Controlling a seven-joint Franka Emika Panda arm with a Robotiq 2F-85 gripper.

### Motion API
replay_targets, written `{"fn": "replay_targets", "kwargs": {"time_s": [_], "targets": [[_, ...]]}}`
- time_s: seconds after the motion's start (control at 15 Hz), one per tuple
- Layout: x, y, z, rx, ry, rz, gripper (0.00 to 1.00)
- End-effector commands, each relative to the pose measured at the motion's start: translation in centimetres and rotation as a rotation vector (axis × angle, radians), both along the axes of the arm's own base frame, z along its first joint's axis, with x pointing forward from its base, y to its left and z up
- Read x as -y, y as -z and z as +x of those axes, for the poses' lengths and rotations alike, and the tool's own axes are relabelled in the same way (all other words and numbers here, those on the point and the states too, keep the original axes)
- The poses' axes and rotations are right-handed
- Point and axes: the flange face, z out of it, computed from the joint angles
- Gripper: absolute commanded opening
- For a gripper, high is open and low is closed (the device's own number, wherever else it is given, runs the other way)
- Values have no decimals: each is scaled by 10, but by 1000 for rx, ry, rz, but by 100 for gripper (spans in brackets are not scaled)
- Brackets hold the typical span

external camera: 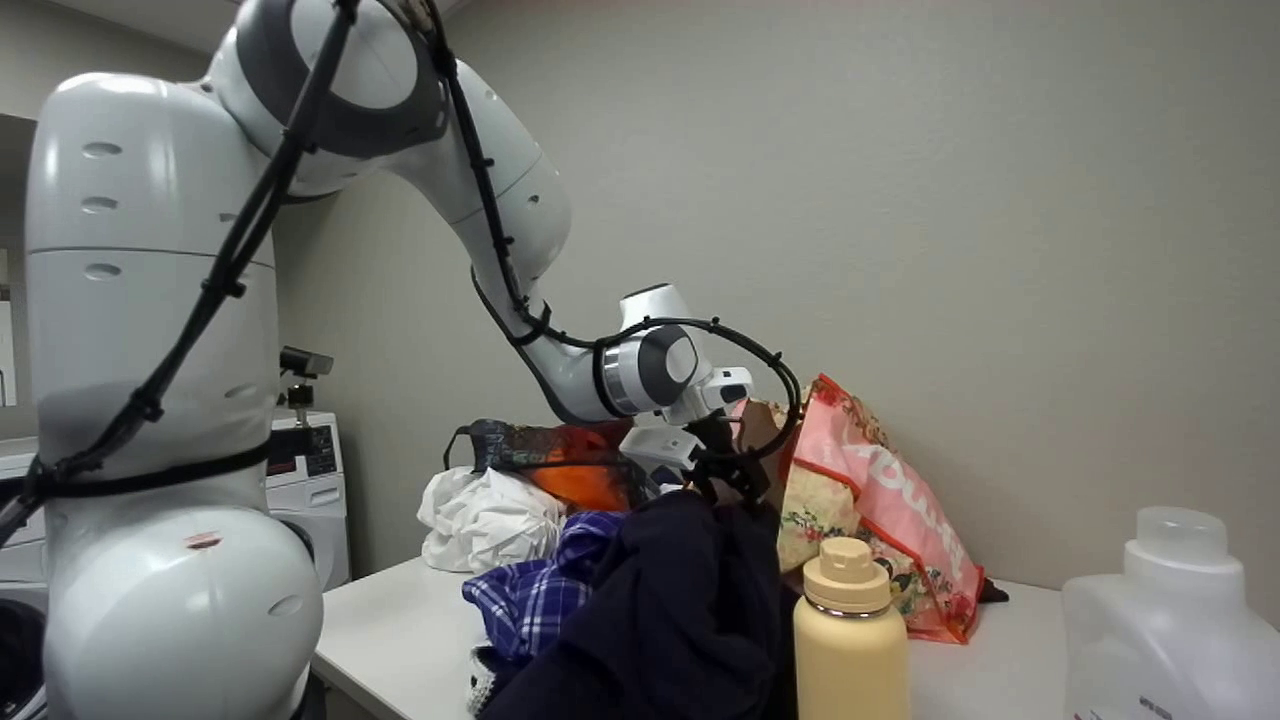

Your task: Unpack the bag

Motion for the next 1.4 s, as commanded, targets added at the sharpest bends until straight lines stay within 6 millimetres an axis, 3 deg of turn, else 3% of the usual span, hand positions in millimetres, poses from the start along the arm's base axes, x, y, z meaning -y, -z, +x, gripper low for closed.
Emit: {"fn": "replay_targets", "kwargs": {"time_s": [0.0,0.07,0.13,0.67,0.93,1.0,1.33], "targets": [[-4,15,4,-30,16,1,100],[-4,20,3,-42,12,-4,93],[-5,23,2,-58,-9,-11,74],[-2,21,-3,-77,2,17,12],[-5,2,-13,-162,-8,109,1],[-4,-10,-19,-183,-19,132,5],[12,-89,-56,-196,-42,244,5]]}}
